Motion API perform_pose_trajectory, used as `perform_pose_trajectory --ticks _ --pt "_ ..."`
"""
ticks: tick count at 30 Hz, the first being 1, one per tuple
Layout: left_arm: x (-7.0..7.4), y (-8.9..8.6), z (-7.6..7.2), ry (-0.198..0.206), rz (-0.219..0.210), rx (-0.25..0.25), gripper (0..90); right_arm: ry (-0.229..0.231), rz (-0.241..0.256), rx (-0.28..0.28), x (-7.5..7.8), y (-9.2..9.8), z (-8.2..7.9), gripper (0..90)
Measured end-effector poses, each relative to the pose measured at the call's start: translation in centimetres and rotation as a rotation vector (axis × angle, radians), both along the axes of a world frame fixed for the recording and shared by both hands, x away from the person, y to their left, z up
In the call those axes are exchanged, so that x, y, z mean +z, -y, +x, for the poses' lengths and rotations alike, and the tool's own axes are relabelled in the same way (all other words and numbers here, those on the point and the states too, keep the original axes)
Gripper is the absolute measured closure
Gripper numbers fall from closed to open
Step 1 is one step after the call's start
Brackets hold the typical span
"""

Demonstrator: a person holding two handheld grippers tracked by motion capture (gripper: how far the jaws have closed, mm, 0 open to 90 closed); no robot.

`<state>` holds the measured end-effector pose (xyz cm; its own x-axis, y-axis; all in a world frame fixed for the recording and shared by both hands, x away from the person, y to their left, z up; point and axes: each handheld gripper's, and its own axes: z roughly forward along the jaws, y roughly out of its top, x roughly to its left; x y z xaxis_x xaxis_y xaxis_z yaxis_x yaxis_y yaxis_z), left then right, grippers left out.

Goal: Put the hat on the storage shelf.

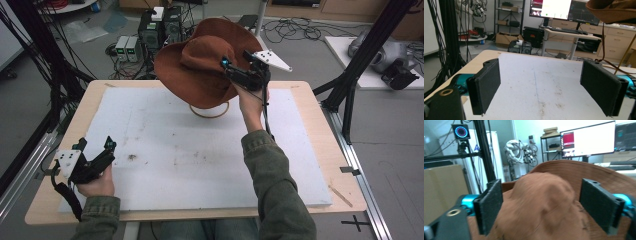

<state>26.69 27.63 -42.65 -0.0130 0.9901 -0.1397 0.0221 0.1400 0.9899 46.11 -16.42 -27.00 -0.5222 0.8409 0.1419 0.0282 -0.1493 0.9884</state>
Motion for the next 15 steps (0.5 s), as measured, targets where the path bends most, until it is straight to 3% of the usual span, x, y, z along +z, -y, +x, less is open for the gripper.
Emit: perform_pose_trajectory --ticks 7,14,15 --pt "0.0 0.0 0.0 -0.002 0.004 -0.002 16.8 0.024 -0.017 -0.032 0.7 1.6 -0.4 12.4" --pt "0.0 0.0 0.0 0.001 0.004 -0.002 16.8 0.071 -0.018 -0.112 1.0 3.8 -1.5 11.5" --pt "0.0 0.0 0.0 -0.001 0.004 -0.001 16.7 0.086 -0.028 -0.145 0.8 4.5 -1.9 10.1"
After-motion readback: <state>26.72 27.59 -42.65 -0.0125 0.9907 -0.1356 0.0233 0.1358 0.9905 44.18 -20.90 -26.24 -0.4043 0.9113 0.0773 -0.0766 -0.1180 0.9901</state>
